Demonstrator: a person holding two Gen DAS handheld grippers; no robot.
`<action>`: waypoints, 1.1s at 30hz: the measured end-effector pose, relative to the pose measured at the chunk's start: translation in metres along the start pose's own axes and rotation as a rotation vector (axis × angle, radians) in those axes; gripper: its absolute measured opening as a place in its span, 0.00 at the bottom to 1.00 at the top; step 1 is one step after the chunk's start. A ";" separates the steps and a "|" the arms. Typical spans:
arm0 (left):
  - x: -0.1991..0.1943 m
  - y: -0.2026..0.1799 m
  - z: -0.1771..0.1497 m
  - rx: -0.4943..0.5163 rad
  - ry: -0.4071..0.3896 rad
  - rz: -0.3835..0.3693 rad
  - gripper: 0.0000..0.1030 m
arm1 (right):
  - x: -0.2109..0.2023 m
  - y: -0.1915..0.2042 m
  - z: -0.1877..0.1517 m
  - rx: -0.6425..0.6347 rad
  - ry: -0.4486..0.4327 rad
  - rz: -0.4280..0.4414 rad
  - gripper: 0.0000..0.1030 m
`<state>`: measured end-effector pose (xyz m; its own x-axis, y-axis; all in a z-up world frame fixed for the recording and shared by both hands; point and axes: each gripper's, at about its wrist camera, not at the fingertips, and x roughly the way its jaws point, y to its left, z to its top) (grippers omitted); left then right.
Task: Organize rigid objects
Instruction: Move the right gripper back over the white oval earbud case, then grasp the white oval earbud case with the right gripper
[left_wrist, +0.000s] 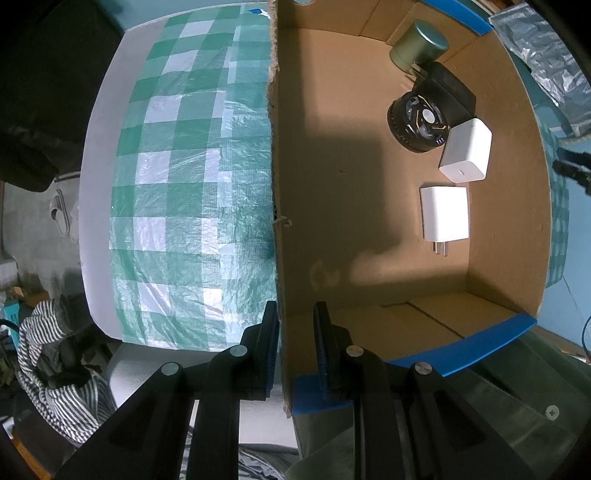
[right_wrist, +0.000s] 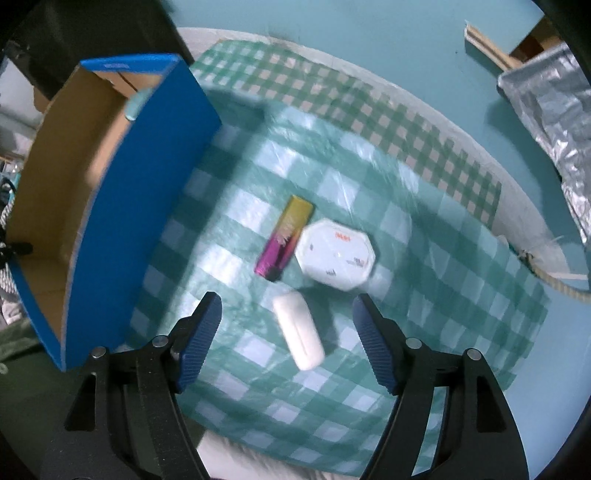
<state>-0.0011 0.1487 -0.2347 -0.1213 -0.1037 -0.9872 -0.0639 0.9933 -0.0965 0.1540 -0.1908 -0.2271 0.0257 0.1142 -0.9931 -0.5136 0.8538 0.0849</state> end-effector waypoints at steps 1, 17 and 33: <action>0.000 0.000 0.000 -0.001 0.000 0.000 0.18 | 0.004 -0.002 -0.002 -0.004 0.005 0.000 0.72; -0.001 0.000 -0.002 -0.002 0.000 0.003 0.18 | 0.061 -0.006 -0.035 -0.055 0.053 -0.019 0.72; -0.005 -0.002 -0.001 0.004 -0.008 0.002 0.18 | 0.075 0.006 -0.041 0.002 0.065 -0.045 0.25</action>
<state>-0.0017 0.1470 -0.2294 -0.1138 -0.1009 -0.9884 -0.0599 0.9937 -0.0946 0.1180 -0.1975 -0.3048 -0.0066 0.0427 -0.9991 -0.5115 0.8583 0.0400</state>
